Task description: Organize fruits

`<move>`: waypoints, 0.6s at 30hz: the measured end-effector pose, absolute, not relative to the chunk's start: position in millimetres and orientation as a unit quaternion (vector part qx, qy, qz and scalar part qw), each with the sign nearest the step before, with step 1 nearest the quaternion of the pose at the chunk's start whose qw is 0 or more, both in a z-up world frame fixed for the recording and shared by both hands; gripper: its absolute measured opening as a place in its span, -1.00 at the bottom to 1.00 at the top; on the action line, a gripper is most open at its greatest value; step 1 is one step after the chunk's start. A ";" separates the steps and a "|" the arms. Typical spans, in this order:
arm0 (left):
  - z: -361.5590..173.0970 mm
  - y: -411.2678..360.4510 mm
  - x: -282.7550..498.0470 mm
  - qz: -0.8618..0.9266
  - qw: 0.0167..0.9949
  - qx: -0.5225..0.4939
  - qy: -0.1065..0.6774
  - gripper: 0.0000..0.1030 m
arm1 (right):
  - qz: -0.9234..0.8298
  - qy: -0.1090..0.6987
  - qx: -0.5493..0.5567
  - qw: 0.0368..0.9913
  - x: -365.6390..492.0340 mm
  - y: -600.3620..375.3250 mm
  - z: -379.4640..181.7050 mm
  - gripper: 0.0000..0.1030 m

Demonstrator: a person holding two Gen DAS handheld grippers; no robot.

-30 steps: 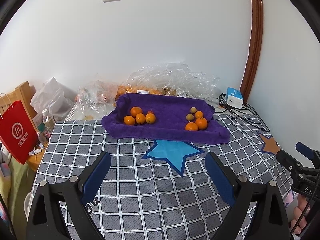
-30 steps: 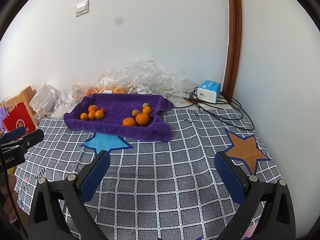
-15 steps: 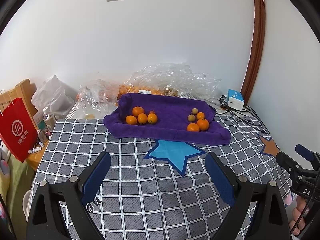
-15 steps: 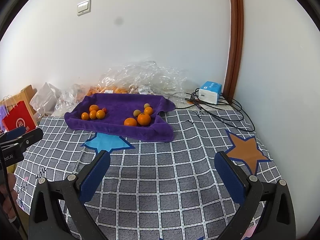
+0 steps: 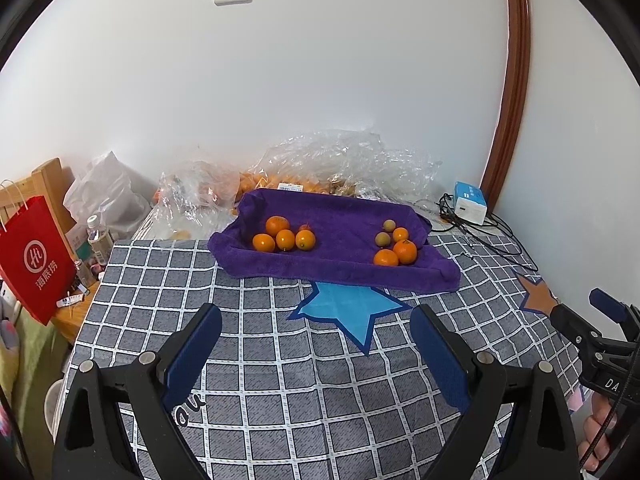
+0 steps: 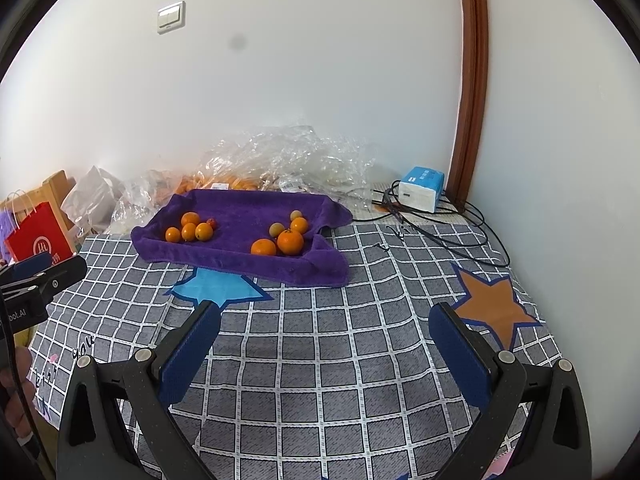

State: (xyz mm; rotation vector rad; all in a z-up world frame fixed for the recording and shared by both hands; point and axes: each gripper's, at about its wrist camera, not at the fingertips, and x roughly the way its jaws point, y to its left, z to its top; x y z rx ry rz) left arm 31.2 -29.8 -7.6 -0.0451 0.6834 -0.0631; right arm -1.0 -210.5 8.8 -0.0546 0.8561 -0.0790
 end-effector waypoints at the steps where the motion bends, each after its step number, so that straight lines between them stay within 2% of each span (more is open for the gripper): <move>1: -7.3 -29.8 31.4 -0.031 0.942 -0.023 0.334 0.85 | -0.038 0.414 -0.027 0.909 -0.9 -210.5 9.1 0.99; 18: -1.4 -29.3 26.4 -0.027 0.945 -0.027 0.326 0.85 | -0.035 0.409 -0.033 0.911 -3.6 -206.4 13.0 0.98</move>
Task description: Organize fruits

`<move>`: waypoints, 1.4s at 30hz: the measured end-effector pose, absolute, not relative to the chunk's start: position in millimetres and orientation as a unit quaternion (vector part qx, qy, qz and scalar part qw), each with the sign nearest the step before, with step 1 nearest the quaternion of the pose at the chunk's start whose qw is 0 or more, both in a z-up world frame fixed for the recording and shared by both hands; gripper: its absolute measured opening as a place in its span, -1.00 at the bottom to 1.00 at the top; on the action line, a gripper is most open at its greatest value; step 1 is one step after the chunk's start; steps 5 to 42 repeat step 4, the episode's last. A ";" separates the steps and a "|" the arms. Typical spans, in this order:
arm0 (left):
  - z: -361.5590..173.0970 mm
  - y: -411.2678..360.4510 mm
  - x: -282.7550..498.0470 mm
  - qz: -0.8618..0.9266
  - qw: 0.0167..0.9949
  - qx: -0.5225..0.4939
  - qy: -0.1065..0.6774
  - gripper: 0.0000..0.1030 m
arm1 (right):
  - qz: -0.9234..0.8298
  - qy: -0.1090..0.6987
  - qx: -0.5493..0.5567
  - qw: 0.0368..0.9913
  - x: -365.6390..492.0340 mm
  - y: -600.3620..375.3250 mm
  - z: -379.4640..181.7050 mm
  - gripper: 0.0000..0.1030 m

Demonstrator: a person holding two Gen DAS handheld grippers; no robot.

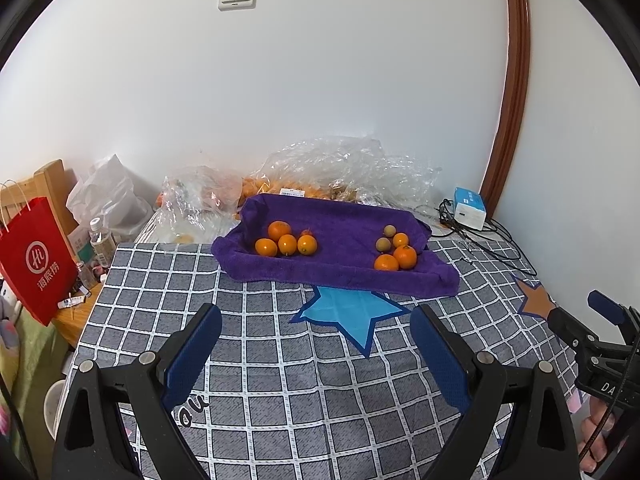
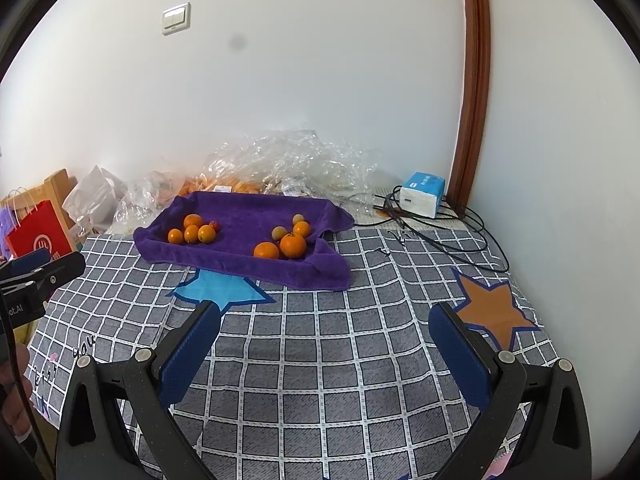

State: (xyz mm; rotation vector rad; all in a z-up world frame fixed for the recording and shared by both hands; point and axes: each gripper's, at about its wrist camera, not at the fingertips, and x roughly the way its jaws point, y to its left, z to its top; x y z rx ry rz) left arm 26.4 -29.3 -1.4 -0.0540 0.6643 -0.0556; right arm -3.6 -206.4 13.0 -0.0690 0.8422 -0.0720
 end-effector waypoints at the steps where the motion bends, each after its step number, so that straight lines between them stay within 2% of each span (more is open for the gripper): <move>1: -1.3 -29.3 26.9 -0.026 0.945 -0.027 0.326 0.85 | -0.035 0.409 -0.033 0.911 -3.4 -206.5 12.8 0.99; 42: -2.4 -28.4 25.5 -0.024 0.946 -0.028 0.321 0.85 | -0.032 0.408 -0.035 0.912 -3.7 -205.2 11.9 0.99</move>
